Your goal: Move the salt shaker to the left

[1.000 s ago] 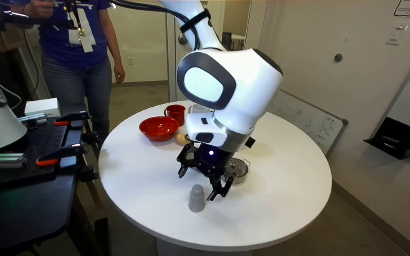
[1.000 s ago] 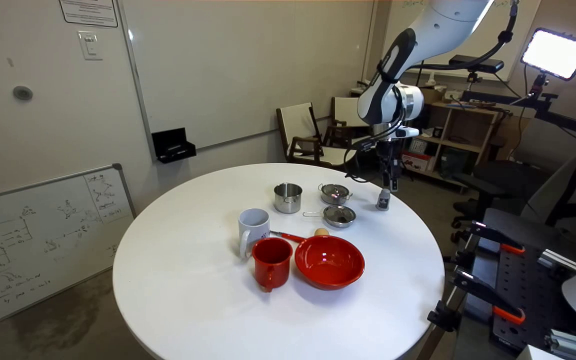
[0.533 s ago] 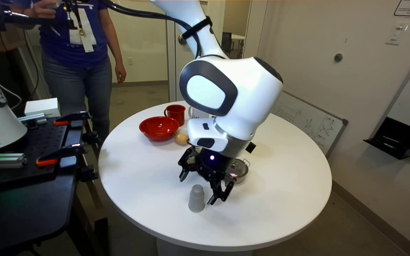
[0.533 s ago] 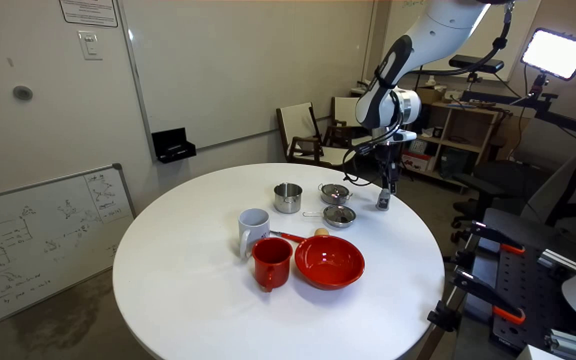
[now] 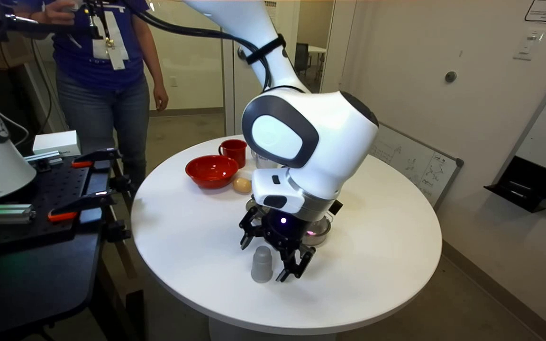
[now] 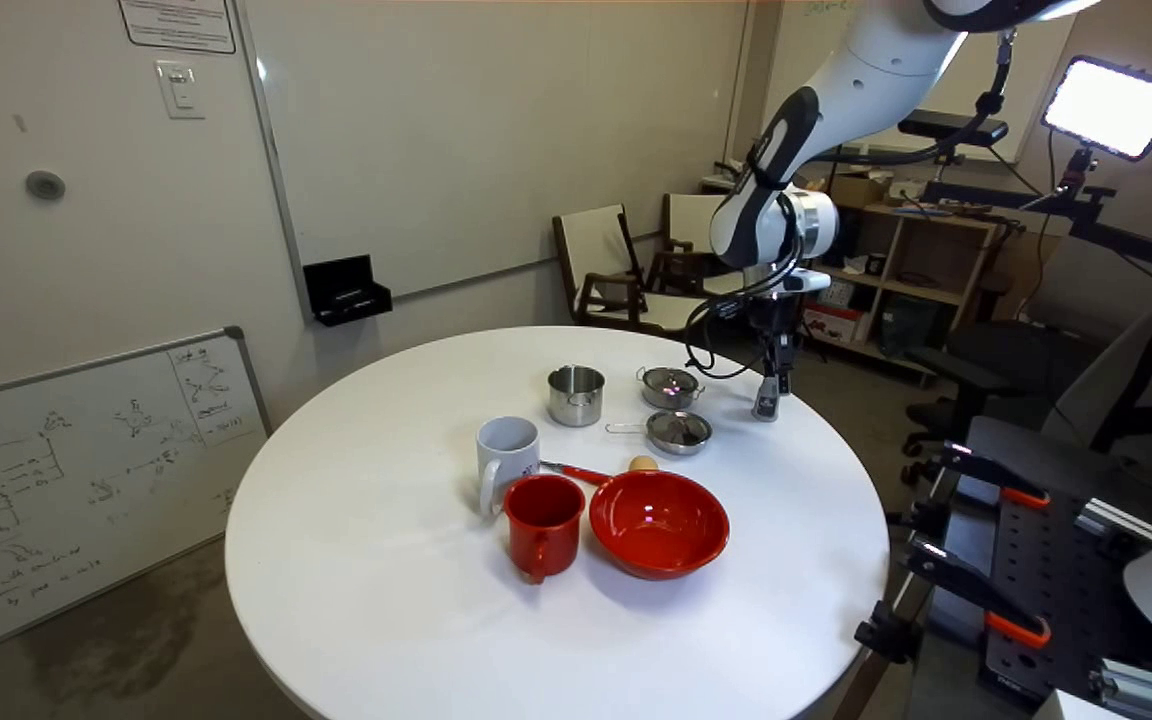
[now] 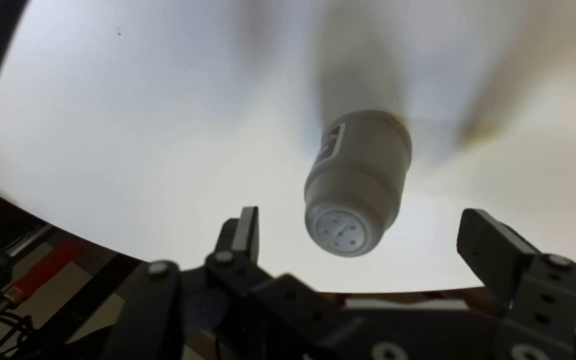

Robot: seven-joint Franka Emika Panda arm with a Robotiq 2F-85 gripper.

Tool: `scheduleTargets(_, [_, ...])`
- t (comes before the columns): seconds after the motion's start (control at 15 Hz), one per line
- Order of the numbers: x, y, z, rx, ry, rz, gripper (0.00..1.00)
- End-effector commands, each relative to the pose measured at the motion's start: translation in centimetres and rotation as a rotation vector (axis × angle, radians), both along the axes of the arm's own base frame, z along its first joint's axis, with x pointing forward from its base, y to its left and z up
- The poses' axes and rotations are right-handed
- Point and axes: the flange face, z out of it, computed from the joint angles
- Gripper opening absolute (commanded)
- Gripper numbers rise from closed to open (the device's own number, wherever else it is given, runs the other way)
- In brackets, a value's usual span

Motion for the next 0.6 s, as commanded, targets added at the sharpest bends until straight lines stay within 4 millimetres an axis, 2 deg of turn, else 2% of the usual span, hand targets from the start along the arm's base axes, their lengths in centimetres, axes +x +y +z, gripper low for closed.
scheduleTargets(0.0, [0.85, -0.47, -0.40, 0.004, -0.001, -0.038, 1.00])
scheduleTargets(0.13, [0.98, -0.55, -0.45, 0.005, -0.002, -0.048, 1.00])
scheduleTargets(0.2, [1.06, -0.55, -0.45, 0.007, -0.004, -0.052, 0.93])
scheduleTargets(0.33, [1.24, -0.55, -0.46, 0.010, -0.007, -0.057, 0.67])
scheduleTargets(0.53, [1.28, -0.56, -0.50, 0.013, -0.009, -0.068, 0.44])
